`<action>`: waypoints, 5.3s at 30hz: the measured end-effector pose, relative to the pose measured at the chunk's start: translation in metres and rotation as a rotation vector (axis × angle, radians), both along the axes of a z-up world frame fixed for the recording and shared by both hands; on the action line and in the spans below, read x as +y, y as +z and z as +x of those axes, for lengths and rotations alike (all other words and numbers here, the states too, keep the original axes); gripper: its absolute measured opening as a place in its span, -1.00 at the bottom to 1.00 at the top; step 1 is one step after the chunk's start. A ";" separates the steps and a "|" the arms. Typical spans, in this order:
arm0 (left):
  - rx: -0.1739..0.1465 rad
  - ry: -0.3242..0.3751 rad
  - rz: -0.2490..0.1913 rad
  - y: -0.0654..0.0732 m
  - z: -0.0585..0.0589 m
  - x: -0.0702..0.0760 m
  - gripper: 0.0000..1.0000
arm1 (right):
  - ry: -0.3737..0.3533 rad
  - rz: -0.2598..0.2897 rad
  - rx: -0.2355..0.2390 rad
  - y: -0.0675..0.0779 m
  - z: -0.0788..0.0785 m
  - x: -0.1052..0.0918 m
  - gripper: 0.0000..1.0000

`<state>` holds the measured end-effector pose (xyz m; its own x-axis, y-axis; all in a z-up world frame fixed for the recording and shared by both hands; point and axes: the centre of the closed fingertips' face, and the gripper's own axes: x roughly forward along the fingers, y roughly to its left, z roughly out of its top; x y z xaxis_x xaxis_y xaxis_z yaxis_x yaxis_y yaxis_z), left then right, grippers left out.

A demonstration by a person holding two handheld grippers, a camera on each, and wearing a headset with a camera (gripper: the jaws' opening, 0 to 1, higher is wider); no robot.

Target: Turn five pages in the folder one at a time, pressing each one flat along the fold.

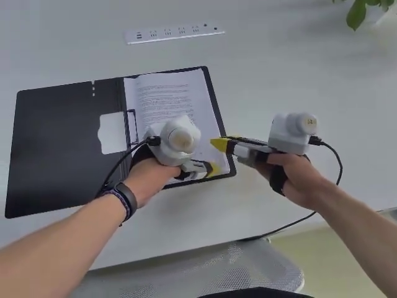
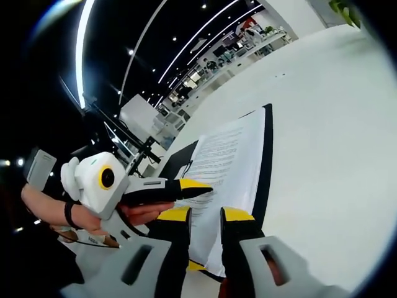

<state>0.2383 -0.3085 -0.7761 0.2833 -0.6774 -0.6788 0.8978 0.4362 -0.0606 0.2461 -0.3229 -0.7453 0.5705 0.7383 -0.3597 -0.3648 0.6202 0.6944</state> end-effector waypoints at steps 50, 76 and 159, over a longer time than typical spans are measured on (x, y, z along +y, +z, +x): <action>-0.049 0.348 -0.146 0.068 -0.020 0.156 0.44 | 0.119 0.022 -0.077 0.060 -0.017 0.093 -1.00; -0.080 0.486 -0.151 0.084 -0.038 0.245 0.39 | 0.282 0.048 -0.093 0.073 -0.017 0.193 -1.00; -0.044 0.663 -0.165 0.080 -0.064 0.329 0.37 | 0.408 -0.064 0.193 -0.038 -0.017 0.333 -0.77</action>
<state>0.1745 0.0203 -0.6956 0.6987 -0.4447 -0.5605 0.4471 0.8829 -0.1431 0.2293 0.0100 -0.7829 0.1557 0.8613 -0.4836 -0.4554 0.4970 0.7386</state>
